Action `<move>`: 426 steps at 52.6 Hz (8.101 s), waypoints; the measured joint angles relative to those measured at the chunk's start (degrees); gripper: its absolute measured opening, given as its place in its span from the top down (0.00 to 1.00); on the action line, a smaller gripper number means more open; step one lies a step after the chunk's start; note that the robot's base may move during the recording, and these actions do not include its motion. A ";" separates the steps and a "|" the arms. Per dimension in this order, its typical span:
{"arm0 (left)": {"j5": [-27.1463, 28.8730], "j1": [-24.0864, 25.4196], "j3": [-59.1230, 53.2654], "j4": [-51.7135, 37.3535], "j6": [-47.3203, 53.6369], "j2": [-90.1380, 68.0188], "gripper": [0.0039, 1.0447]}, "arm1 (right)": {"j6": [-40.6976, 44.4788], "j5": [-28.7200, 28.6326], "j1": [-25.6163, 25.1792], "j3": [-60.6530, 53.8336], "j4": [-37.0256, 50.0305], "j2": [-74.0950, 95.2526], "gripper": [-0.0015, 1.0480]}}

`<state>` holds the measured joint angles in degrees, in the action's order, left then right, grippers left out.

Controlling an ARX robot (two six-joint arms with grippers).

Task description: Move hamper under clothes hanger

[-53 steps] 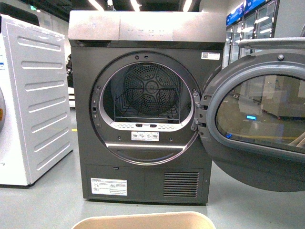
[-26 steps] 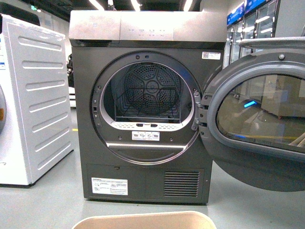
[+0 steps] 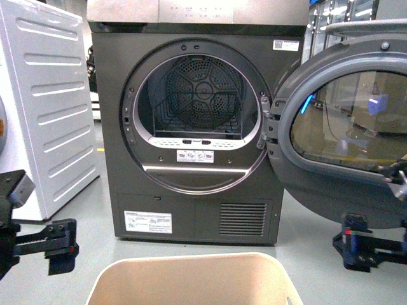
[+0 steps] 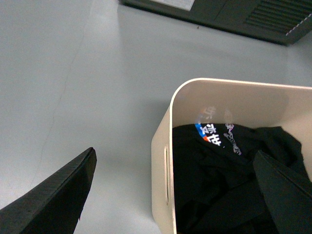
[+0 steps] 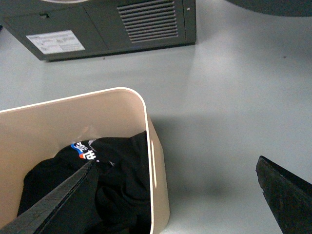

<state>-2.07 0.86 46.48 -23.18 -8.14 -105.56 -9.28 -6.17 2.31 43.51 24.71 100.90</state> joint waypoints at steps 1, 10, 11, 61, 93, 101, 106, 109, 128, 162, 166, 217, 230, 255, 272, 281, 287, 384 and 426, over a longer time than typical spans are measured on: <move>0.07 -0.04 0.50 0.22 0.07 -0.66 0.06 | 0.02 -0.02 0.04 0.76 -0.33 0.81 0.08; 2.25 -0.90 7.23 2.05 0.85 -8.66 0.06 | 1.14 -0.07 1.29 10.91 -4.24 11.17 0.08; 2.40 -1.01 7.89 2.23 0.85 -9.46 0.06 | 1.27 0.04 1.55 11.87 -4.63 12.24 0.08; 5.73 -6.23 15.80 1.70 -2.40 -28.59 0.06 | 6.08 7.17 3.58 26.84 -9.68 36.98 0.15; 8.46 -7.26 16.00 0.31 -5.35 -30.67 0.96 | 5.51 5.99 5.29 26.14 -8.17 36.98 0.97; 8.26 -7.37 15.96 0.70 -5.95 -29.73 0.96 | 5.35 6.14 5.33 24.37 -8.39 35.39 0.97; 7.98 -7.43 15.78 1.46 -5.97 -27.10 0.96 | 5.29 6.05 5.33 23.06 -8.39 33.62 0.97; 7.91 -7.43 15.78 1.75 -5.95 -25.40 0.96 | 5.14 5.88 5.33 22.53 -8.39 32.20 0.97; 7.96 -7.52 15.72 1.84 -5.79 -22.56 0.96 | 4.04 6.16 5.27 20.37 -4.66 28.30 0.97; 8.48 -6.62 15.52 1.84 -5.79 -22.56 0.96 | 3.85 5.25 6.27 20.11 -4.66 28.30 0.97; 8.83 -6.12 15.52 1.84 -5.77 -22.51 0.96 | 3.82 4.81 6.82 20.11 -4.66 28.30 0.97; 7.89 -7.74 15.54 1.84 -5.75 -22.38 0.96 | 3.80 6.25 5.03 19.96 -4.57 27.98 0.97; 8.07 -7.63 15.54 1.81 -5.77 -22.38 0.96 | 3.82 6.05 5.09 19.96 -4.57 27.98 0.97; 7.96 -7.63 15.56 1.84 -5.77 -22.38 0.96 | 3.80 6.10 5.09 19.96 -4.57 27.98 0.97; 6.27 -9.20 15.69 1.81 -5.75 -22.38 0.96 | 3.80 6.93 3.54 19.91 -4.57 27.98 0.97; 7.52 -8.94 15.67 1.84 -5.77 -22.38 0.96 | 3.82 6.32 4.02 19.91 -4.57 27.98 0.97; 8.28 -7.58 15.65 1.84 -5.77 -22.38 0.96 | 3.82 6.01 5.38 19.91 -4.57 27.98 0.97; 12.31 -10.05 22.12 23.04 0.74 -25.31 0.96 | -11.30 16.26 7.74 26.18 -23.71 32.30 0.97; 13.25 -7.17 23.96 25.51 0.42 -20.63 0.12 | -10.19 16.83 3.61 28.79 -23.41 29.09 0.20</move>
<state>11.18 -6.31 70.43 2.33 -7.73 -126.19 -19.46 10.66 5.91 72.29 1.30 129.99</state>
